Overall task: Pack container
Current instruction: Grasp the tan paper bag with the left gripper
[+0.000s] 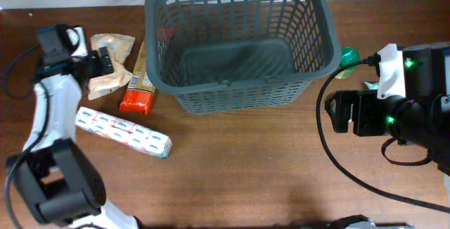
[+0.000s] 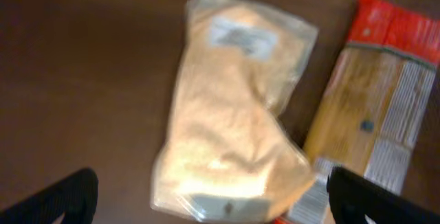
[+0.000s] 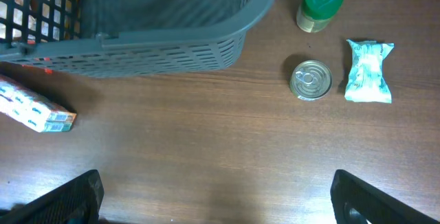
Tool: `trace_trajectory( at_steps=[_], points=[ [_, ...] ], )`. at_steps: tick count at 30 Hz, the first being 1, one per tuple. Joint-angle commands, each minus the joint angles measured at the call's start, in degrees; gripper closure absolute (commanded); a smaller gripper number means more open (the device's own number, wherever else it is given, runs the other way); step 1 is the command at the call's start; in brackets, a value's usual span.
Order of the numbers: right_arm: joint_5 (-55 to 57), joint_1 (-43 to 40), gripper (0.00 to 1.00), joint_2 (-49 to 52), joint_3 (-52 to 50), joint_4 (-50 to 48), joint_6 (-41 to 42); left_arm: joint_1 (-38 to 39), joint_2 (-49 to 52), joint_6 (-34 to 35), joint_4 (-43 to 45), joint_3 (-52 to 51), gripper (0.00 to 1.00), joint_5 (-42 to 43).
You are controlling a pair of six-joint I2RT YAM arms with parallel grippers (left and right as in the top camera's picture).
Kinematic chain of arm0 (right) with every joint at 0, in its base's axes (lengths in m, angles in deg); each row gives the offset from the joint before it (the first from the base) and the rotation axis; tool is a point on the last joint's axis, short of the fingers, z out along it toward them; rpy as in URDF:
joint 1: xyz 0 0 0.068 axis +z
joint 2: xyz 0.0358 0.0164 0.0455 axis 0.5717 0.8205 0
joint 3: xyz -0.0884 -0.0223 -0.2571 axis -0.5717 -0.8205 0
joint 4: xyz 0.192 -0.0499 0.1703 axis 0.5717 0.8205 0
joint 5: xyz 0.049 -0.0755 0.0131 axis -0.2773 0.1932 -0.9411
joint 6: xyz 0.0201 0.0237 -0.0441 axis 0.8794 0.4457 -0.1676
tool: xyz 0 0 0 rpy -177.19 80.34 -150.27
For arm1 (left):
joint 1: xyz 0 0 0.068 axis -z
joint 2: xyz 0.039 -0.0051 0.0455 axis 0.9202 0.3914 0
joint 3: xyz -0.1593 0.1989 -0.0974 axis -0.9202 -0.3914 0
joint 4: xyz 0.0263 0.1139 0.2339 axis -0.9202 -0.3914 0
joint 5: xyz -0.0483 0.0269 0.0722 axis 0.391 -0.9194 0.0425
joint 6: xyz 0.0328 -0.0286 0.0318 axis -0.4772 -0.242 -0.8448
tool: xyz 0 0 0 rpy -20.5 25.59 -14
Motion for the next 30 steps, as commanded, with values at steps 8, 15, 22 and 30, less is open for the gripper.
trace_trajectory(
  at_steps=[8,15,22,30],
  points=[
    [-0.5,-0.3,0.01,0.1,-0.2,0.2,0.0,5.0,11.9,9.1,8.1,0.8,0.01,-11.2],
    [-0.5,-0.3,0.01,0.1,-0.2,0.2,0.0,4.0,17.3,9.5,10.0,0.8,0.01,-11.0],
    [-0.5,-0.3,0.01,0.1,-0.2,0.2,0.0,3.8,20.6,9.4,10.4,0.8,0.16,-10.3],
    [-0.5,-0.3,0.01,0.1,-0.2,0.2,0.0,2.7,21.2,9.4,9.8,0.8,0.81,-5.6]
  ],
)
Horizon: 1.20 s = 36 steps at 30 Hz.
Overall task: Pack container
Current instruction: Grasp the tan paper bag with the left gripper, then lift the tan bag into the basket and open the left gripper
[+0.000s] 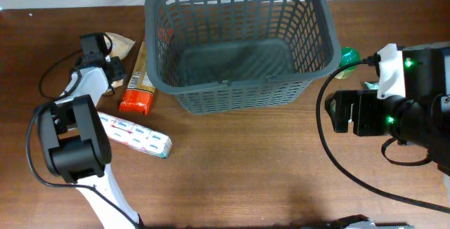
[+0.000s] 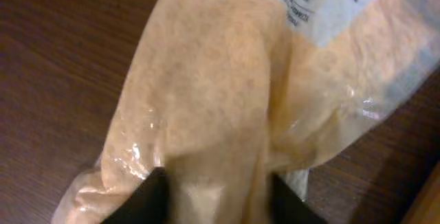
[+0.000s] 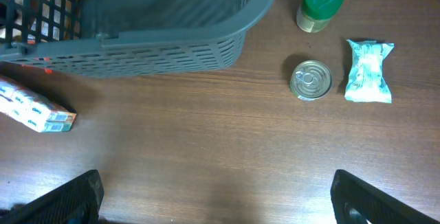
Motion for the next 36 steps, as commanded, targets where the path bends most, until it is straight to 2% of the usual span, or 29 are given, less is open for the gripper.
trace_trajectory(
  at_steps=[1,2,5,10,15,21,24,27,34,36],
  points=[
    [-0.5,-0.3,0.01,0.0,-0.2,0.2,0.0,-1.1,3.1,0.2,-1.4,-0.8,0.94,4.7],
    [-0.5,-0.3,0.01,0.0,-0.2,0.2,0.0,-1.2,3.1,0.2,-1.5,-0.8,0.98,5.0],
    [-0.5,-0.3,0.01,0.0,-0.2,0.2,0.0,-1.1,3.0,0.2,-3.5,0.2,0.98,6.1],
    [-0.5,-0.3,0.01,0.0,-0.2,0.2,0.0,-0.8,0.8,0.3,-12.3,7.0,0.98,5.5],
    [-0.5,-0.3,0.01,0.0,-0.2,0.2,0.0,-0.4,-5.6,0.2,-16.6,14.6,0.98,1.5],
    [-0.5,-0.3,0.01,0.0,-0.2,0.2,0.0,-0.3,-14.5,-1.1,-19.7,21.2,0.98,1.5],
    [-0.5,-0.3,0.01,0.0,-0.2,0.2,0.0,1.2,-19.4,-5.6,-19.8,23.5,0.98,1.8],
    [-0.5,-0.3,0.01,0.0,-0.2,0.2,0.0,5.5,-24.2,-13.6,-19.9,25.5,0.98,2.1],
    [-0.5,-0.3,0.01,0.0,-0.2,0.2,0.0,23.0,-30.7,-37.6,-20.3,27.2,0.98,4.4],
    [-0.5,-0.3,0.01,0.0,-0.2,0.2,0.0,27.9,-30.8,-38.5,-20.1,27.2,0.98,4.7]
  ],
)
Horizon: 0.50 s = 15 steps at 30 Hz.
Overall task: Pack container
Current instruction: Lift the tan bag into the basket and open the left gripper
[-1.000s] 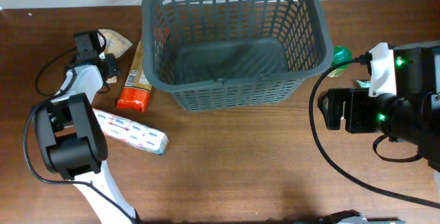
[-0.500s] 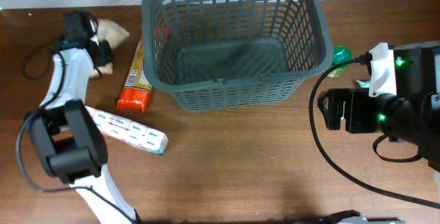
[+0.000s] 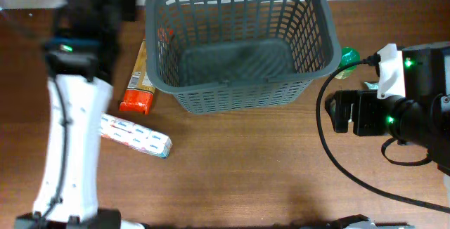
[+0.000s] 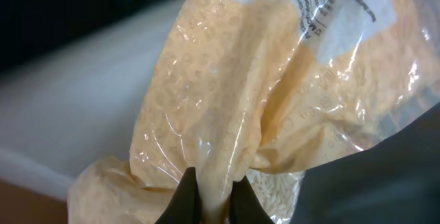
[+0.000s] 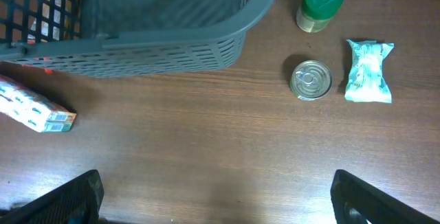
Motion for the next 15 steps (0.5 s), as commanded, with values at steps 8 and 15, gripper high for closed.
trace_trajectory(
  at_steps=[8,15],
  points=[
    [-0.5,-0.3,0.01,0.0,-0.2,0.2,0.1,15.6,2.5,2.3,-1.0,0.4,0.98,-2.7],
    [-0.5,-0.3,0.01,0.0,-0.2,0.2,0.1,17.5,5.0,42.4,-8.1,0.4,0.98,-18.1]
  ],
)
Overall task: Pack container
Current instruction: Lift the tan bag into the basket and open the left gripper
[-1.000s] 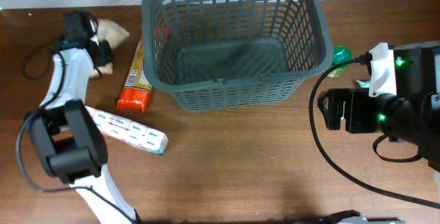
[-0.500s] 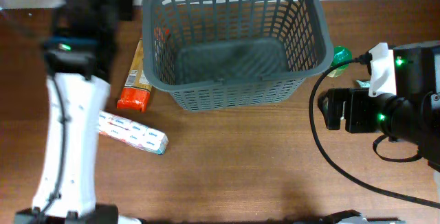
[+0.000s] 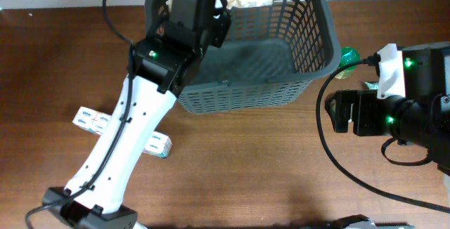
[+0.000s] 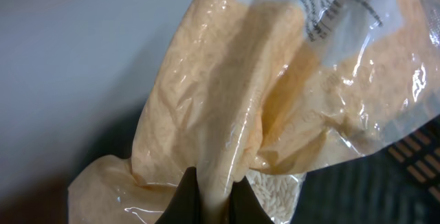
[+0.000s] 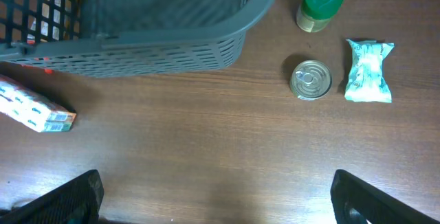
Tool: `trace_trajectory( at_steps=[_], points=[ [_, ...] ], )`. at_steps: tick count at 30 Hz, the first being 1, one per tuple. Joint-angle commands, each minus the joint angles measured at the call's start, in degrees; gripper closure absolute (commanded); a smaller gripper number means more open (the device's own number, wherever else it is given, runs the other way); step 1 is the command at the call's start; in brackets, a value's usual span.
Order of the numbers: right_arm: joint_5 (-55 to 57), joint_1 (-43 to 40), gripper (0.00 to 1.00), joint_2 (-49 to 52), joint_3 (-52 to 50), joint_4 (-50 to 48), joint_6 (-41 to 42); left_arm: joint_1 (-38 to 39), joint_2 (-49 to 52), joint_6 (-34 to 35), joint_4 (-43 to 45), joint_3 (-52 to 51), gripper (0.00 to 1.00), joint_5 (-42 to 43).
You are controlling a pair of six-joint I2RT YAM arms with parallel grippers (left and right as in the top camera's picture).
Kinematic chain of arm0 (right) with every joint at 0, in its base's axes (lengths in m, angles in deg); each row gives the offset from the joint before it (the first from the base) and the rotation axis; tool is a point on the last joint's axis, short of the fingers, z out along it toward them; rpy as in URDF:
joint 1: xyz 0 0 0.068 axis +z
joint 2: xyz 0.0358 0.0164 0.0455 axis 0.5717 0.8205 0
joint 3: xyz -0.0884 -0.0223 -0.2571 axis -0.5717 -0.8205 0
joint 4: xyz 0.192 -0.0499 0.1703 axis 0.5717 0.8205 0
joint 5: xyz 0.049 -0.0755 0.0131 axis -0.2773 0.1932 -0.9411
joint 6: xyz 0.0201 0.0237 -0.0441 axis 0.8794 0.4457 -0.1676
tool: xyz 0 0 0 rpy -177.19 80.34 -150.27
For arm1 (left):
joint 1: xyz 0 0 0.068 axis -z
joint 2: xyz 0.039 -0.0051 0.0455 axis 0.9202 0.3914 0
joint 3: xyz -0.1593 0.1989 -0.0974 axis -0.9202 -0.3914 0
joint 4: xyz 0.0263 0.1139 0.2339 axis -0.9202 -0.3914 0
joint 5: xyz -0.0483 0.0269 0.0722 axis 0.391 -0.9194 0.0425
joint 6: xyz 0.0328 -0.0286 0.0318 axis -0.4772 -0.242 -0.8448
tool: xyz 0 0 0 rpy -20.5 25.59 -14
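A clear bag of rice [image 4: 275, 93] hangs pinched at a fold in my left gripper [image 4: 214, 195], which is shut on it. From overhead, the bag is above the back rim of the grey basket [image 3: 309, 67], with the left arm reaching up across the basket's left side. My right gripper [image 5: 220, 207] is open over bare table to the right of the basket [image 5: 137, 25], holding nothing.
A green-lidded jar [image 5: 320, 4], a tin can [image 5: 311, 80] and a green-and-white packet [image 5: 369, 71] lie right of the basket. A long tissue pack [image 3: 88, 116] lies front left, partly under the left arm. The pasta pack is hidden.
My left gripper, still shut on the rice bag, has moved right from beyond the basket's left corner to above the basket's back part. The right arm has not moved.
My left gripper was open above the rice bag lying on the table left of the basket. Then it was down on the bag. Then it held the bag lifted off the table, and now holds it over the basket. The right arm stayed put throughout.
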Motion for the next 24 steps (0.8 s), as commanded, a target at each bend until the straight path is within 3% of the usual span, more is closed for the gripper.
trace_trajectory(
  at_steps=[1,5,9,13,23,24],
  points=[
    [-0.5,-0.3,0.01,0.0,-0.2,0.2,0.0,-0.2,0.3,29.3,-4.2,0.5,0.98,-9.0],
    [-0.5,-0.3,0.01,0.0,-0.2,0.2,0.0,-0.2,0.3,42.9,-9.5,0.5,0.98,-8.6],
    [-0.5,-0.3,0.01,0.0,-0.2,0.2,0.0,-0.2,0.3,47.6,-10.8,0.5,0.98,-7.3],
    [-0.5,-0.3,0.01,0.0,-0.2,0.2,0.0,-0.2,0.3,56.8,-13.3,0.5,0.98,-6.6],
    [-0.5,-0.3,0.01,0.0,-0.2,0.2,0.0,-0.2,2.1,57.3,-14.6,0.5,0.98,-6.9],
    [-0.5,-0.3,0.01,0.0,-0.2,0.2,0.0,-0.2,2.1,57.3,-14.5,0.5,0.92,-6.9]
  ],
)
